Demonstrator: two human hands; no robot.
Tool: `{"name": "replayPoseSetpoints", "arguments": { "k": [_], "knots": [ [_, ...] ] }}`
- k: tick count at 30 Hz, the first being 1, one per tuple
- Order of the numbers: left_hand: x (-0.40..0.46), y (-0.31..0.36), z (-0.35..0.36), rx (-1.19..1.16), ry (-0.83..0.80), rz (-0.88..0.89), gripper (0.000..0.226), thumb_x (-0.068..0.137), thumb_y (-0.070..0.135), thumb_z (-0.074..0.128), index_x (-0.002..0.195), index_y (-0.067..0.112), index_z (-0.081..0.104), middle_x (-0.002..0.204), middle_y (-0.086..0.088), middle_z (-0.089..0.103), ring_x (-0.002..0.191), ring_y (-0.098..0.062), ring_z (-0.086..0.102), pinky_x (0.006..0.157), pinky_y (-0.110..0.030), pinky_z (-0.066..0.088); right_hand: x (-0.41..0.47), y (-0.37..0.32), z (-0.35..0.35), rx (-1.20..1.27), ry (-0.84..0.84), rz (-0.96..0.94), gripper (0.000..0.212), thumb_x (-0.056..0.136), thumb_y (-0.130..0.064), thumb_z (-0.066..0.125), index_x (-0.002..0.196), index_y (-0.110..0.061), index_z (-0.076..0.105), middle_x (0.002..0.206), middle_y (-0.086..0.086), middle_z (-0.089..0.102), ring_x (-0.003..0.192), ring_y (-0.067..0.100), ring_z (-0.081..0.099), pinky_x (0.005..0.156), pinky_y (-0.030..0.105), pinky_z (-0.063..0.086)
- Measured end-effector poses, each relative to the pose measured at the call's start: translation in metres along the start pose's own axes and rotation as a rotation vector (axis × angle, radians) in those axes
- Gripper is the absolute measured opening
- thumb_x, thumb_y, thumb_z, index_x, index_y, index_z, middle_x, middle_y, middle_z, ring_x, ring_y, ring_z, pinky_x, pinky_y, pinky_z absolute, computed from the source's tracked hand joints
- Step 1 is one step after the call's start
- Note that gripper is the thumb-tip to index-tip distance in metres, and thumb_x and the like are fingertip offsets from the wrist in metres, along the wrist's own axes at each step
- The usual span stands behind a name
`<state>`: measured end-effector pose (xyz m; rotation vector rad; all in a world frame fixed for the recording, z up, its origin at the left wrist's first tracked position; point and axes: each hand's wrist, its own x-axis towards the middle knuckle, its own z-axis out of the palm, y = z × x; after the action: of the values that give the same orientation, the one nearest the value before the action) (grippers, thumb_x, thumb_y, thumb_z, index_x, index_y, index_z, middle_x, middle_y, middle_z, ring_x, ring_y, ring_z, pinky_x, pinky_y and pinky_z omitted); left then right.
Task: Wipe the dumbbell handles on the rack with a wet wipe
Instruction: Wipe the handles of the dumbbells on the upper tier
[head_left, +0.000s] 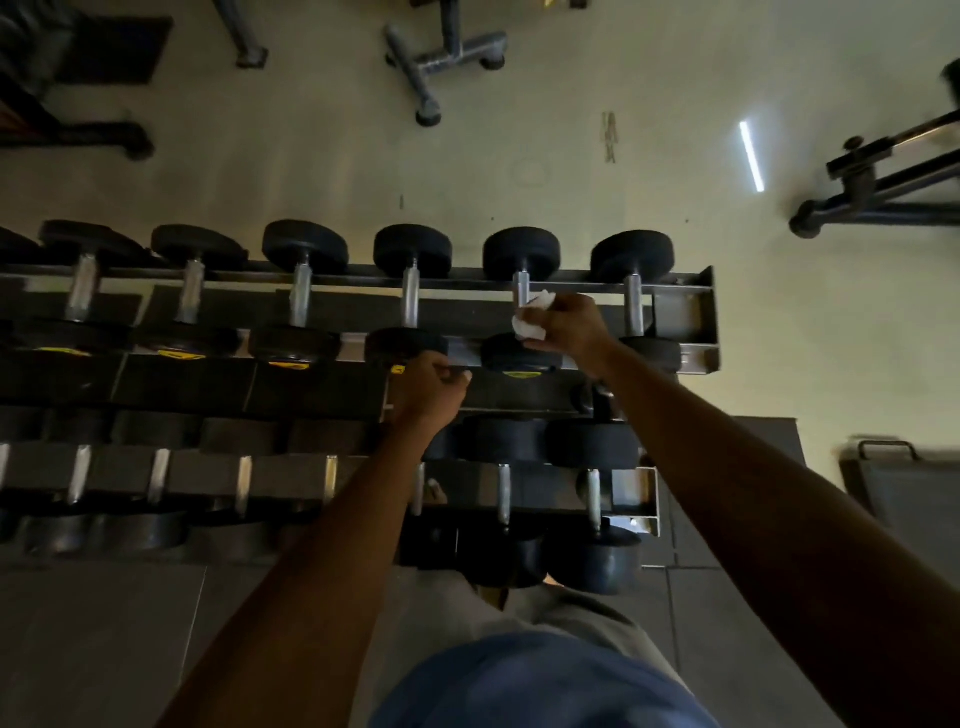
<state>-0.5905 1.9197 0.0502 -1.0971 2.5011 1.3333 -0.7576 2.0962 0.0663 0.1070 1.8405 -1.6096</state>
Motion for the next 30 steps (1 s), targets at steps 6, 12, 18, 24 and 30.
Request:
{"name": "replayPoseSetpoints", "arguments": {
  "k": [6, 12, 18, 24, 30],
  "knots": [
    [-0.008, 0.037, 0.031, -0.009, -0.1, 0.009, 0.026, 0.095, 0.036, 0.08, 0.111, 0.022, 0.066, 0.103, 0.003, 0.071, 0.104, -0.021, 0.069, 0.095, -0.038, 0.056, -0.001, -0.01, -0.029, -0.037, 0.033, 0.022, 0.046, 0.081, -0.021, 0.088, 0.118, -0.012, 0.061, 0.113, 0.014, 0.069, 0.086, 0.032, 0.077, 0.062, 0.035, 0.061],
    [0.024, 0.053, 0.048, -0.016, -0.173, -0.034, 0.056, 0.095, 0.057, 0.074, 0.133, 0.02, 0.057, 0.123, 0.003, 0.063, 0.103, -0.014, 0.063, 0.083, -0.035, 0.055, 0.03, -0.01, -0.034, -0.372, 0.005, 0.036, 0.04, 0.093, -0.013, 0.074, 0.131, -0.016, 0.061, 0.112, 0.004, 0.065, 0.092, 0.021, 0.074, 0.07, 0.033, 0.065],
    [0.052, 0.061, 0.063, 0.036, -0.189, -0.073, 0.059, 0.095, 0.059, 0.073, 0.133, 0.016, 0.059, 0.121, -0.005, 0.063, 0.097, -0.016, 0.059, 0.072, -0.028, 0.043, 0.068, -0.002, -0.025, -0.741, -0.074, -0.148, 0.038, 0.091, -0.013, 0.075, 0.127, -0.02, 0.066, 0.111, -0.005, 0.065, 0.101, 0.012, 0.065, 0.074, 0.019, 0.05],
    [0.066, 0.049, 0.075, 0.035, -0.091, -0.116, 0.057, 0.088, 0.05, 0.084, 0.129, 0.018, 0.061, 0.125, -0.006, 0.065, 0.105, -0.02, 0.063, 0.079, -0.035, 0.048, 0.09, 0.012, -0.032, -1.051, -0.25, -0.205, 0.037, 0.093, -0.022, 0.074, 0.129, -0.025, 0.067, 0.124, -0.006, 0.063, 0.111, 0.009, 0.057, 0.092, 0.027, 0.046],
    [0.074, 0.043, 0.078, 0.017, -0.075, -0.128, 0.057, 0.082, 0.05, 0.089, 0.123, 0.02, 0.065, 0.121, -0.004, 0.066, 0.107, -0.022, 0.067, 0.086, -0.039, 0.056, 0.098, 0.015, -0.036, -1.202, -0.299, -0.382, 0.028, 0.092, -0.028, 0.074, 0.119, -0.031, 0.069, 0.123, -0.008, 0.068, 0.11, 0.01, 0.063, 0.094, 0.033, 0.053]
  ]
}}
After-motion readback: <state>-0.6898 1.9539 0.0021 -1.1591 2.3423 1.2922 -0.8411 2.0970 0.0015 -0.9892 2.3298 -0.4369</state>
